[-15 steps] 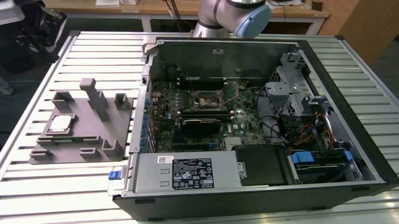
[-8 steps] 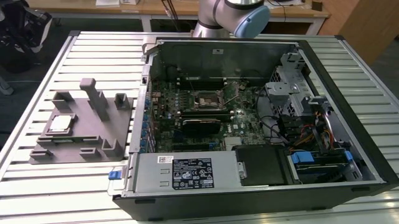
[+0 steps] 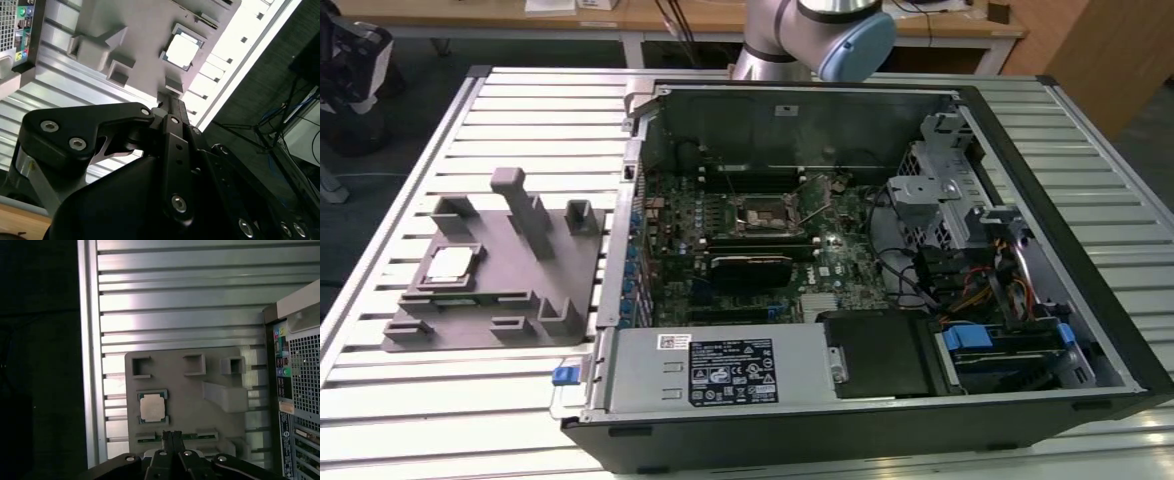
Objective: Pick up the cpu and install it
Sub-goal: 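Reach for the cpu, then pick up the cpu and move it towards the insertion slot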
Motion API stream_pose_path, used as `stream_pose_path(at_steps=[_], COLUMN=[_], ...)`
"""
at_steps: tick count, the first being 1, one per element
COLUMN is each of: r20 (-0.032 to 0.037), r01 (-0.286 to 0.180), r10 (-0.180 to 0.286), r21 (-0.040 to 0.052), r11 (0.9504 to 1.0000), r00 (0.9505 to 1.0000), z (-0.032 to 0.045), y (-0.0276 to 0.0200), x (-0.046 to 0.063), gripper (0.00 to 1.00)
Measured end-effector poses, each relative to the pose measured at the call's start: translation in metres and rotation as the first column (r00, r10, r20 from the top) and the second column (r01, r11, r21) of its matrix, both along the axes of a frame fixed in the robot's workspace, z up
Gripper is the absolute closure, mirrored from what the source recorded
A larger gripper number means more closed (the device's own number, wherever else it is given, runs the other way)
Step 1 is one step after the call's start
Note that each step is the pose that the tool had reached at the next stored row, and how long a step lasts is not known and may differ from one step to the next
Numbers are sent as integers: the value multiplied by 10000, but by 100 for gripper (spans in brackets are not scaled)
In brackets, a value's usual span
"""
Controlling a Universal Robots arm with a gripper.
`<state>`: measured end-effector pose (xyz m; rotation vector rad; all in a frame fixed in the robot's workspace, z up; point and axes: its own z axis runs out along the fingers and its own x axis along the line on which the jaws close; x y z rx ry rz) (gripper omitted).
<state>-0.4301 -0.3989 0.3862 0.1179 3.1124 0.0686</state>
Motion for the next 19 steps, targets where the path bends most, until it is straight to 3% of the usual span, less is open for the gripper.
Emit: stream_pose_path(at_steps=[12,16,19], r20=[0,0,-4], r01=[0,1,-1], r10=[0,-1,1], r21=[0,1,-2], r11=[10000,10000,10000], r00=[10000,10000,10000], z=[-21,-32,-44], y=[0,0,0], x=[-352,-432,-434], gripper=[89,89,89])
